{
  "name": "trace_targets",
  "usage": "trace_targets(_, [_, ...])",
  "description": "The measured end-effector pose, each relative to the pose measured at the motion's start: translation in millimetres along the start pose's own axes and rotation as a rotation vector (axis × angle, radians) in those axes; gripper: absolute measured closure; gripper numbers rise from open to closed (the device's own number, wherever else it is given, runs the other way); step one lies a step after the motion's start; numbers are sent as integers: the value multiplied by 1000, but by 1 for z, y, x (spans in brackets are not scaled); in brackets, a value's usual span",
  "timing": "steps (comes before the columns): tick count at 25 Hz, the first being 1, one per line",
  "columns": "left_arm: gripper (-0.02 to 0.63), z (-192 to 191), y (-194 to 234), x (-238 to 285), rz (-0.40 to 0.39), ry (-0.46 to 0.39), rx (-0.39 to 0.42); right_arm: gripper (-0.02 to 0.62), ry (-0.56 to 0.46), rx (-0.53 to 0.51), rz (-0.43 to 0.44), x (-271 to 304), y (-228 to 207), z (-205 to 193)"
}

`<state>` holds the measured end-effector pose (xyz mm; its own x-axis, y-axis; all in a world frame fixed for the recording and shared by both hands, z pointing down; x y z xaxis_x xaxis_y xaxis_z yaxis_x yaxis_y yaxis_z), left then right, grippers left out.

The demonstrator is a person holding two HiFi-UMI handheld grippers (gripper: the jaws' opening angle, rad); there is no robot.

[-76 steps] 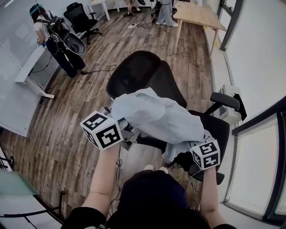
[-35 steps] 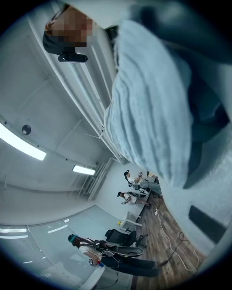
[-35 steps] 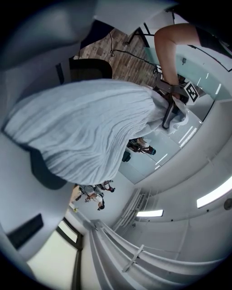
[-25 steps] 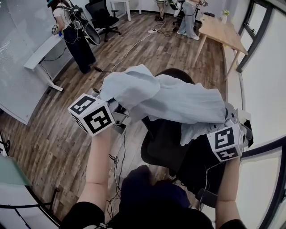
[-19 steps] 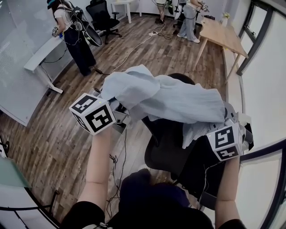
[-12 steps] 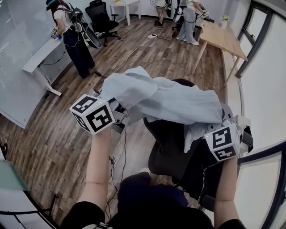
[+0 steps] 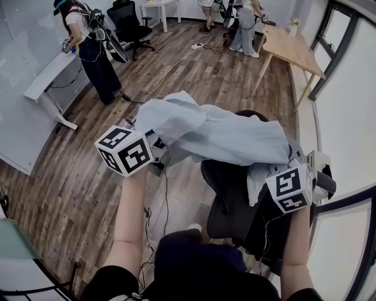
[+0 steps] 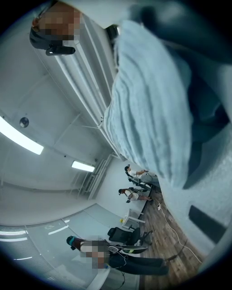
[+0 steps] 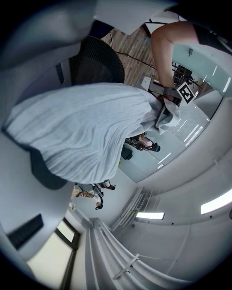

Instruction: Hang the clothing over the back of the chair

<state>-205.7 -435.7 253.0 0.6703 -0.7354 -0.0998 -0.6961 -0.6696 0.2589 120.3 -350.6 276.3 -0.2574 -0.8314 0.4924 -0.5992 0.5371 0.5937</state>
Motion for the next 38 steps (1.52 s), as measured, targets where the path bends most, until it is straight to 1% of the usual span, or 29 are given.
trace_targets(2, [588, -3, 11, 4, -5, 13, -7, 552, 8, 0, -3, 7, 2, 4])
trace_targets(6, [588, -13, 32, 11, -11, 42, -22, 552, 34, 38, -4, 20, 6, 6])
trace_targets(9, [588, -24, 47, 18, -6, 73, -48, 552, 51, 41, -8, 27, 7, 8])
trace_targets(15, [588, -57, 67, 30, 6, 140, -107, 552, 80, 15, -18, 36, 6, 10])
trace_targets(19, [588, -84, 75, 34, 32, 203, -109, 551, 102, 8, -15, 40, 9, 7])
trace_targets(23, [588, -106, 84, 35, 33, 253, -136, 551, 127, 2, -13, 45, 11, 8])
trace_targets(30, [588, -144, 80, 38, 19, 349, -112, 551, 154, 2, 29, 43, 23, -4])
trace_targets(38, [588, -190, 76, 42, 20, 453, -122, 545, 164, 17, 89, 39, 40, -13])
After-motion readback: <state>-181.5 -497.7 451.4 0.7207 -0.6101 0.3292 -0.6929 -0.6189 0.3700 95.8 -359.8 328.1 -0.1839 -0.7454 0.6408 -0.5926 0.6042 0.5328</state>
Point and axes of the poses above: the fingertips, and each gripper's own axes: x forward along the fingers, y to its left, z out of its top, the point moved 10 cm from there along -x, backward along the fingers, and after that the axes turned 6 degrees about z, right-handed, at the moved point
